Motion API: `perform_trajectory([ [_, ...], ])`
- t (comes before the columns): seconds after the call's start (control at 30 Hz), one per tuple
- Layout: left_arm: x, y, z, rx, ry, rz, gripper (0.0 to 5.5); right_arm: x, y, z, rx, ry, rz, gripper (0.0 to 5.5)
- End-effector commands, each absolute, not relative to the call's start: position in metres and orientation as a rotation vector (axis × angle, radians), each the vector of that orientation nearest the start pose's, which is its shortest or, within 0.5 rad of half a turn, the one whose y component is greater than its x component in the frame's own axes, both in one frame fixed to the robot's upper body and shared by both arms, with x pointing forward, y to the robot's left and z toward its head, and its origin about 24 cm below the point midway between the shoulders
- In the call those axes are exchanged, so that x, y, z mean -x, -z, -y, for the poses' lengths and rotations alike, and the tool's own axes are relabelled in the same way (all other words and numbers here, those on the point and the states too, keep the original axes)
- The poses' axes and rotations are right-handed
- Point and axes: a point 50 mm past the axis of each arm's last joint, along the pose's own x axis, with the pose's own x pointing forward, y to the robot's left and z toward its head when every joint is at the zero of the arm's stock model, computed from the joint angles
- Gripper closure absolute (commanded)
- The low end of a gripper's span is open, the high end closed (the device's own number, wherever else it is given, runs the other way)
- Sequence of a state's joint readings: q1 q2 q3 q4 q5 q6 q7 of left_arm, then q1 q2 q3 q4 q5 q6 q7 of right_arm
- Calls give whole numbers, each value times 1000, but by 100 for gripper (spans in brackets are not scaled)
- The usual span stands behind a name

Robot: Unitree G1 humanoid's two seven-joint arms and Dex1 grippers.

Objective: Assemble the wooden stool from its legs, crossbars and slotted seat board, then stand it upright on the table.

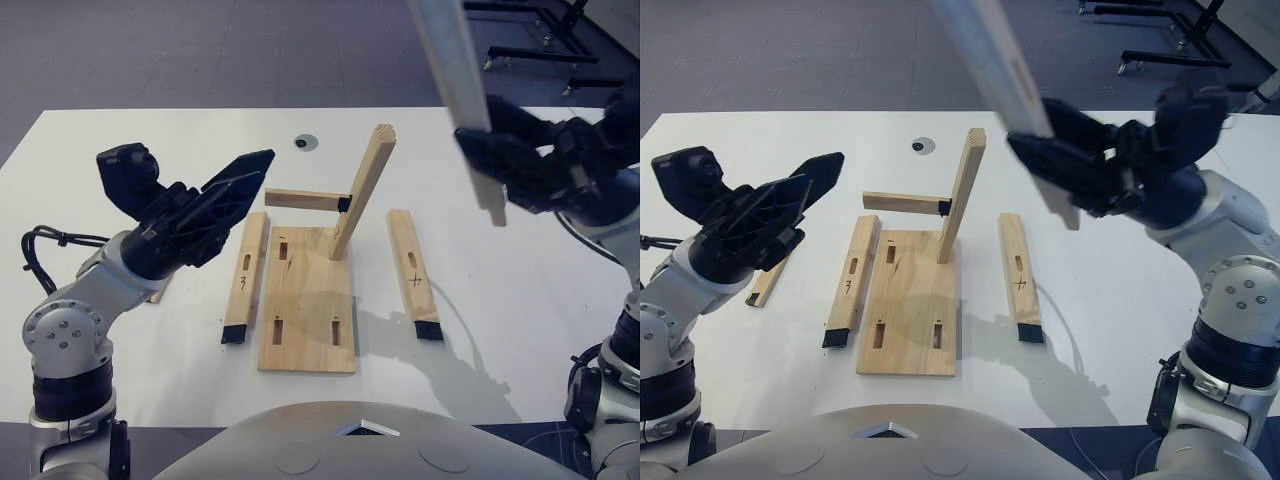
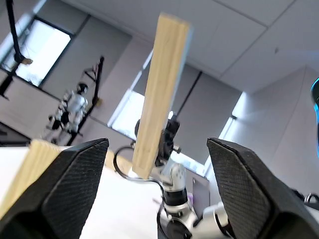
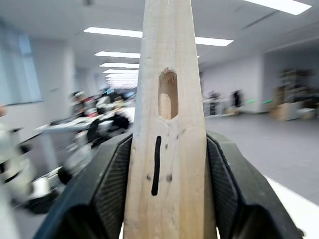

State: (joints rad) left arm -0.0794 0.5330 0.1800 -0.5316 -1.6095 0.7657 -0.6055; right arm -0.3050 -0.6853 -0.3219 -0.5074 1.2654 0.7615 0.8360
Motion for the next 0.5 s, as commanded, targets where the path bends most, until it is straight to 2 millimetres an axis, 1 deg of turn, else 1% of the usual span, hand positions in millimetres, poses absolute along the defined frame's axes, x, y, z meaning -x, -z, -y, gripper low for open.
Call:
perform_trajectory([
  [0.03, -203, -183, -145, 739, 1386, -34, 188, -208, -229, 156, -232, -1478, 154, 347],
  [0.13, -202, -180, -141, 694, 1403, -65, 188, -200, -214, 144, -245, -1532, 90, 347],
  [0.3, -203, -183, -141, 682, 1415, -63, 188, -195, -204, 135, -279, -1566, 58, 347],
  [0.4, -200, -189, -141, 734, 1448, -31, 188, -198, -199, 134, -362, -1554, 68, 347],
  [0.5, -199, -193, -142, 768, 1468, -14, 188, -201, -199, 135, -472, -1530, 97, 347],
])
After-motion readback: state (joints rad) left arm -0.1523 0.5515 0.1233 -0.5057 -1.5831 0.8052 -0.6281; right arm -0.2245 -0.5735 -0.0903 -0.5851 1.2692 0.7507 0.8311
